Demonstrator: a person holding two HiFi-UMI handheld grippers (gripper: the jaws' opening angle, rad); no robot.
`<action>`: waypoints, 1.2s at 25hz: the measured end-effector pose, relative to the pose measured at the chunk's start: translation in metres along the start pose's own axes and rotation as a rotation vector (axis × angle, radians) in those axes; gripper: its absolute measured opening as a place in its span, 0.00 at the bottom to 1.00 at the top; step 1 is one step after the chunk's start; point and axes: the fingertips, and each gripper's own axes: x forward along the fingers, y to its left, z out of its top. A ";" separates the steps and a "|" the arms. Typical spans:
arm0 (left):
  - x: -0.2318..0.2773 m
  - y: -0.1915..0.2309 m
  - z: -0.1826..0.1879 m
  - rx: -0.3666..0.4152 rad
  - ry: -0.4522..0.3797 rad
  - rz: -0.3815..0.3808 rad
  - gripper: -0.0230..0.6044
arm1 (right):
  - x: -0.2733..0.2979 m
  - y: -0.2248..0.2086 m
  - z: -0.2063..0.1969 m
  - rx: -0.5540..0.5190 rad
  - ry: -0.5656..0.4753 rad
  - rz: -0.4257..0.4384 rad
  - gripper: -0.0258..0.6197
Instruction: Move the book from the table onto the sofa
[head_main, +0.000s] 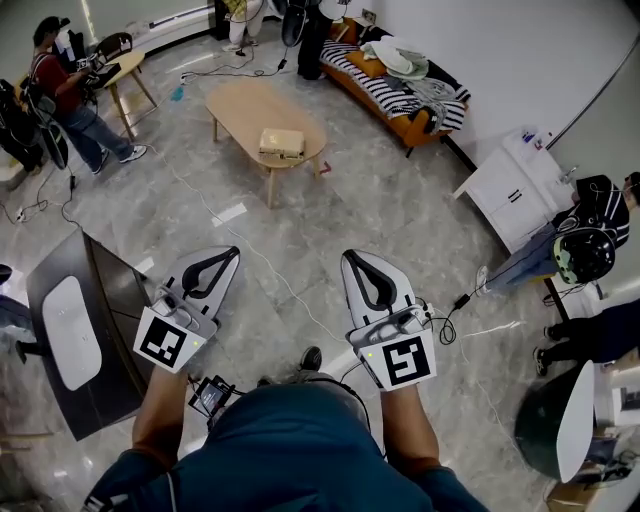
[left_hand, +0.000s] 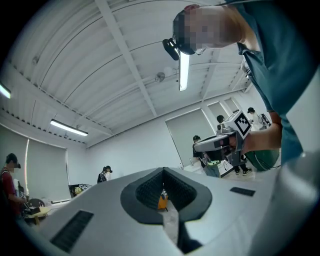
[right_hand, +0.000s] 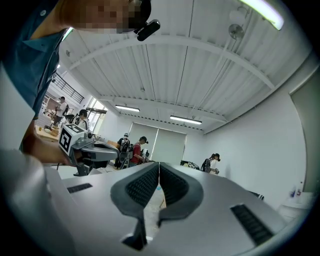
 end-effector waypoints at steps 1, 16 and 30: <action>0.008 0.004 -0.002 -0.001 0.003 0.008 0.04 | 0.006 -0.007 -0.001 0.014 -0.011 0.008 0.06; 0.124 0.045 -0.028 0.008 0.085 0.108 0.04 | 0.078 -0.120 -0.040 0.098 -0.044 0.118 0.06; 0.164 0.171 -0.065 -0.015 0.044 0.042 0.04 | 0.199 -0.134 -0.055 0.073 -0.001 0.044 0.06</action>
